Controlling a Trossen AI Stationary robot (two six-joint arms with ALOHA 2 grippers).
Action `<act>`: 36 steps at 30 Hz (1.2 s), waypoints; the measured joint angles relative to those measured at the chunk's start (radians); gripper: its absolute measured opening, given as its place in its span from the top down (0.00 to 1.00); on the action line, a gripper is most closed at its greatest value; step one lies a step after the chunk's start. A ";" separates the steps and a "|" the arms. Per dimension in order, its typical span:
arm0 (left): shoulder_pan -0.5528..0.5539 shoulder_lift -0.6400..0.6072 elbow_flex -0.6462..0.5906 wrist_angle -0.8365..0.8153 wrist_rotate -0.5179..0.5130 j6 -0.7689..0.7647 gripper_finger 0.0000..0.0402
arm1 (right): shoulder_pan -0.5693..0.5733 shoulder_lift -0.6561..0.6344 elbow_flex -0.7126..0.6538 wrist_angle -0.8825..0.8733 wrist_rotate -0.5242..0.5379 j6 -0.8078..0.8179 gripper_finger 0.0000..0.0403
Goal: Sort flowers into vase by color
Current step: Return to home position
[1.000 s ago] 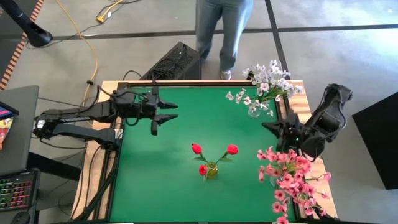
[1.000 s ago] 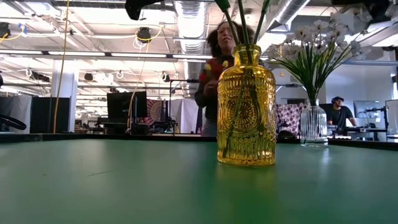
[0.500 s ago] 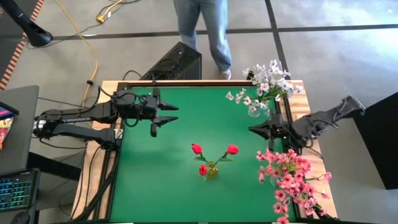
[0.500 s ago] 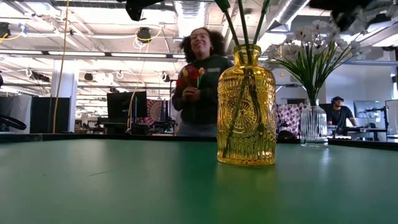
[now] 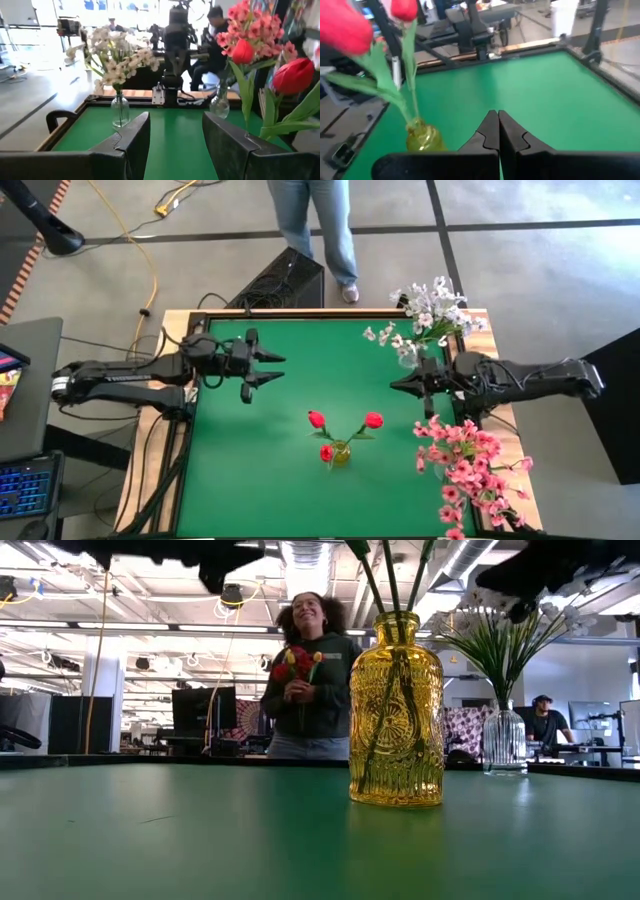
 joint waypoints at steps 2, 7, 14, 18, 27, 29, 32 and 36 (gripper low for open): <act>0.012 -0.020 -0.070 0.081 0.000 -0.033 0.58 | -0.013 0.000 -0.029 0.024 -0.025 0.000 0.96; 0.029 -0.076 -0.182 0.160 -0.006 -0.091 0.58 | -0.008 0.000 -0.066 0.035 -0.015 -0.037 0.96; 0.032 -0.117 -0.263 0.160 -0.007 -0.097 0.58 | 0.003 -0.057 -0.128 0.033 0.052 -0.050 0.96; 0.032 -0.117 -0.295 0.163 -0.007 -0.101 0.58 | 0.003 -0.086 -0.179 0.055 0.053 -0.028 0.96; 0.033 -0.117 -0.456 0.383 -0.008 -0.154 0.62 | 0.002 -0.151 -0.280 0.064 0.043 0.019 0.96; 0.037 -0.117 -0.497 0.431 -0.008 -0.182 0.66 | 0.002 -0.173 -0.300 0.065 0.043 0.031 0.96; 0.046 -0.117 -0.540 0.466 -0.002 -0.207 0.72 | 0.002 -0.210 -0.326 0.061 0.053 0.046 0.96; 0.067 -0.134 -0.576 0.443 0.036 -0.207 0.78 | 0.000 -0.252 -0.330 0.030 0.071 0.019 0.96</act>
